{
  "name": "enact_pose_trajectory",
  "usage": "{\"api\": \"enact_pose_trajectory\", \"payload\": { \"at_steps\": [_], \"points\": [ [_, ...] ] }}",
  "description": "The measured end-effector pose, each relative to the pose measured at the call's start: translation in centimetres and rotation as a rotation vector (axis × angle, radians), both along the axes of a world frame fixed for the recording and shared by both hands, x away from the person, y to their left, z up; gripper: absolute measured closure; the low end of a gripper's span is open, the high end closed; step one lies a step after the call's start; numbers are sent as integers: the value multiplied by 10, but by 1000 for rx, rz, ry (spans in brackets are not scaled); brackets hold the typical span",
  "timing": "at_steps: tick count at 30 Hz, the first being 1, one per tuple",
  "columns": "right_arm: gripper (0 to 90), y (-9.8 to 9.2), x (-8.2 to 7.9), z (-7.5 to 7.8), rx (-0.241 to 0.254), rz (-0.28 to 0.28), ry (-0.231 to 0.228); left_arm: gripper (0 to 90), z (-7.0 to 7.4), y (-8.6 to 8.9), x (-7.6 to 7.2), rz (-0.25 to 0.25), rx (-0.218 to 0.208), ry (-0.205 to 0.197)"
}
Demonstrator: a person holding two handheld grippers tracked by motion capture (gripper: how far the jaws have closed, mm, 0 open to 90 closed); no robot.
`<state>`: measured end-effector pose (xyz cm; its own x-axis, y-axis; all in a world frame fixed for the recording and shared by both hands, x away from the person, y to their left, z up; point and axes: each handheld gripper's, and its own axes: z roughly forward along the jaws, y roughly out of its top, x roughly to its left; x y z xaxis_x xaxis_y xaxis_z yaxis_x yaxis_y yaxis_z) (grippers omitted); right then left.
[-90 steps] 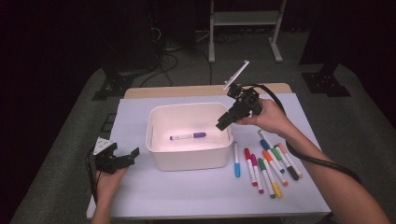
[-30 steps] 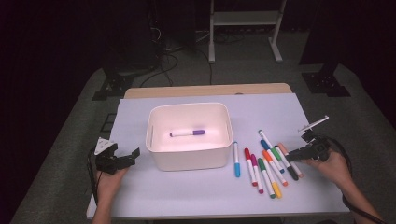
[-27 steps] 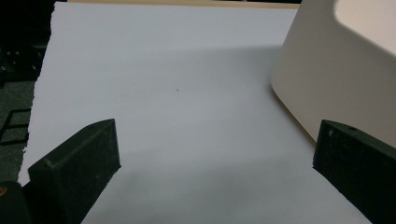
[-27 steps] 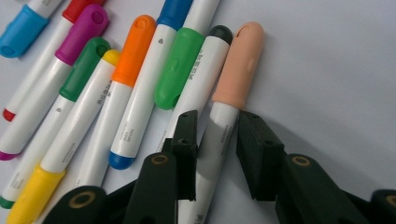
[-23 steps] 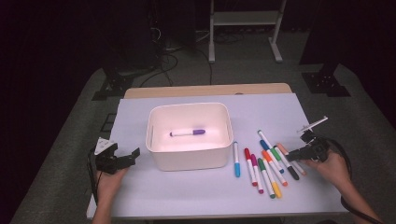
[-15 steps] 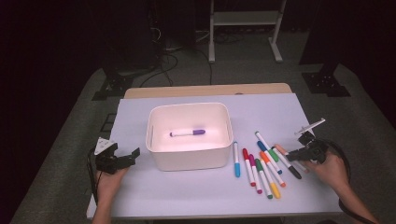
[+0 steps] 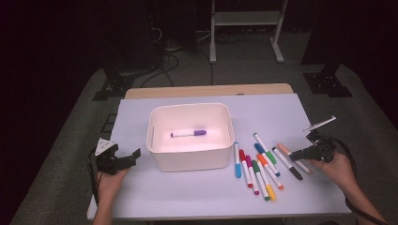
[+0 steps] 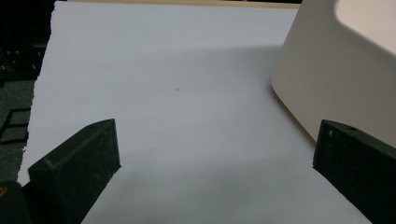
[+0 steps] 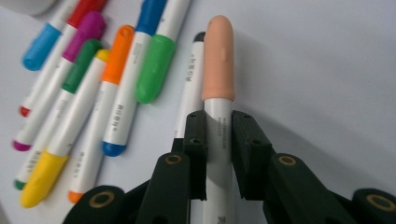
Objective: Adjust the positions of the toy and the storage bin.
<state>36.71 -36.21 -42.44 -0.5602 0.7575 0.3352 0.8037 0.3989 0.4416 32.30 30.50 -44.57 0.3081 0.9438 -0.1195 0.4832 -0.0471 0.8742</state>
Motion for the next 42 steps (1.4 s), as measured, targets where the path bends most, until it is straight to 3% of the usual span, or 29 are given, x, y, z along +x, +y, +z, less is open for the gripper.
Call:
{"api": "enact_pose_trajectory", "payload": {
  "at_steps": [11,18,26,27,36,42],
  "points": [
    [756,3,-2,31,95,63,20,0,0,1,0,3,-2,-3],
    [756,16,-4,56,138,130,29,0,0,1,-1,4,-4,-2],
    [756,34,-6,84,160,201,5,0,1,2,-1,6,-4,-5],
    [756,42,-6,96,168,228,-9,0,0,2,0,5,-3,-3],
    [755,72,-3,130,183,315,-39,0,0,1,0,4,-8,-1],
    [755,95,-1,144,172,368,-39,0,0,2,0,3,-10,1]
  ]
}}
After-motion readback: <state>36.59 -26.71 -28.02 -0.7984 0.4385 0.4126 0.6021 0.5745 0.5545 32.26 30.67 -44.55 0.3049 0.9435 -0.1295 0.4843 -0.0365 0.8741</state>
